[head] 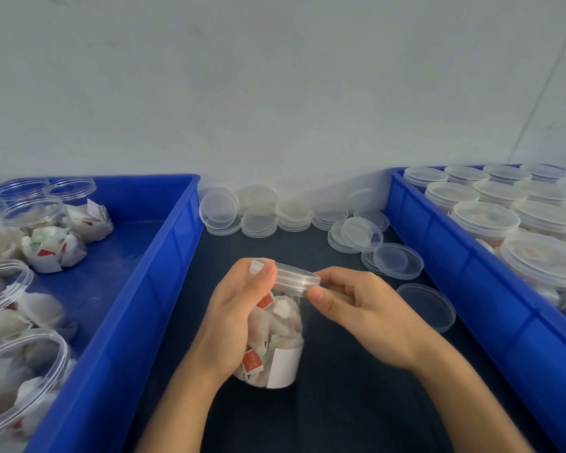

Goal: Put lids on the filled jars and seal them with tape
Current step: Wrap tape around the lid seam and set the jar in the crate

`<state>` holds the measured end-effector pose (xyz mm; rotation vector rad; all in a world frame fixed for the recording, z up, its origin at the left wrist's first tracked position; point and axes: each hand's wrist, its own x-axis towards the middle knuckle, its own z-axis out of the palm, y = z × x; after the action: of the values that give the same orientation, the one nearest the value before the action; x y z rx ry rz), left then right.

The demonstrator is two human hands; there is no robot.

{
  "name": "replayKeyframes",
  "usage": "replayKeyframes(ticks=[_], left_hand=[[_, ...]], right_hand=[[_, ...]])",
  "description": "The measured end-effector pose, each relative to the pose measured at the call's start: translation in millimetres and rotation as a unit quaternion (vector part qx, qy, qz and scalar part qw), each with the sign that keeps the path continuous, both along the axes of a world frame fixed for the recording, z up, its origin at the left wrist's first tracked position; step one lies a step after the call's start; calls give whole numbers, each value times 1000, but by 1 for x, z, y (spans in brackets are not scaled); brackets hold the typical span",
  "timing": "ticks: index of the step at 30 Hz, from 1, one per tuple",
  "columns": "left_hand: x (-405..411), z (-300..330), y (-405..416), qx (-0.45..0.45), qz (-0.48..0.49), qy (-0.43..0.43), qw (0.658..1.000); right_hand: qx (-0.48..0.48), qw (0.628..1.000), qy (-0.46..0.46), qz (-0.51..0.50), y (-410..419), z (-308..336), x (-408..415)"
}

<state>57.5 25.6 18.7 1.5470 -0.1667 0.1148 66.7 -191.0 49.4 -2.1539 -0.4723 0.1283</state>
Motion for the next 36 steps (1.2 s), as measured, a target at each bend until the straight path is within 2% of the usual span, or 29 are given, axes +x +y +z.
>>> replayKeyframes(ticks=[5,11,13,18,23,28,36], left_hand=[[2,-2,3,5,-37,18,999],[3,-4,0,88,44,-39,994],[4,-4,-1,83,74,-65,992],[2,-11,-17,80,55,-80,992],[4,-16,-14,67,90,-87,990],[4,-16,-7,103,128,-98,982],[9,-15,-1,57,82,-79,992]], right_hand=[[-12,1000,1,14,-1,-2,0],[-4,999,-35,1,1,-1,-1],[-15,998,-57,-17,2,-2,0],[-19,996,-86,-19,11,-1,-1],[-19,998,-58,21,8,1,-4],[-83,993,-82,1,4,1,-5],[-68,995,-66,-31,-1,2,-3]])
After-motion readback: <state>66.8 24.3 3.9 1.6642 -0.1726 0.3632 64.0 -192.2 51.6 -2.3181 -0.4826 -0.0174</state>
